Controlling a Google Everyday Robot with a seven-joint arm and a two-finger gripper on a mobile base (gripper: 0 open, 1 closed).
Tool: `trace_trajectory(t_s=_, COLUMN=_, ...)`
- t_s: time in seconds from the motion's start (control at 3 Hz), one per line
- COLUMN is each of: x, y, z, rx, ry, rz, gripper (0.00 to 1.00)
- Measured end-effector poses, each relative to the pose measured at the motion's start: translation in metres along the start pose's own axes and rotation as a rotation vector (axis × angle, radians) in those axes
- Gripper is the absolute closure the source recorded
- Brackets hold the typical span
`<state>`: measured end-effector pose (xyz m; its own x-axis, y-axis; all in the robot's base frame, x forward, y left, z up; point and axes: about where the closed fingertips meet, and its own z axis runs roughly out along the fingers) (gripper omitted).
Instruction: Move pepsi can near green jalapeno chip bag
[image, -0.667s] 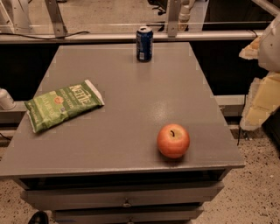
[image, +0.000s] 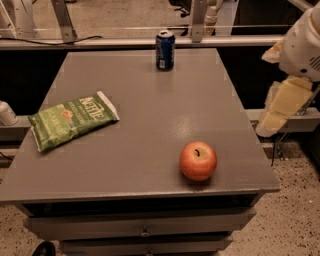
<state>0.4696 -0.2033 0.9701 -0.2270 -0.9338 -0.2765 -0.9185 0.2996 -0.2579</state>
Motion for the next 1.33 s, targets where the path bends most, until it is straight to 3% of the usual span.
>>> trace_trajectory(t_s=1.0, x=-0.058, y=-0.12, z=0.076, rx=0.066, ry=-0.292, rz=0.189, gripper=0.0)
trace_trajectory(t_s=1.33, x=-0.078, y=-0.148, z=0.103, rx=0.064, ry=-0.422, rz=0.273, gripper=0.0)
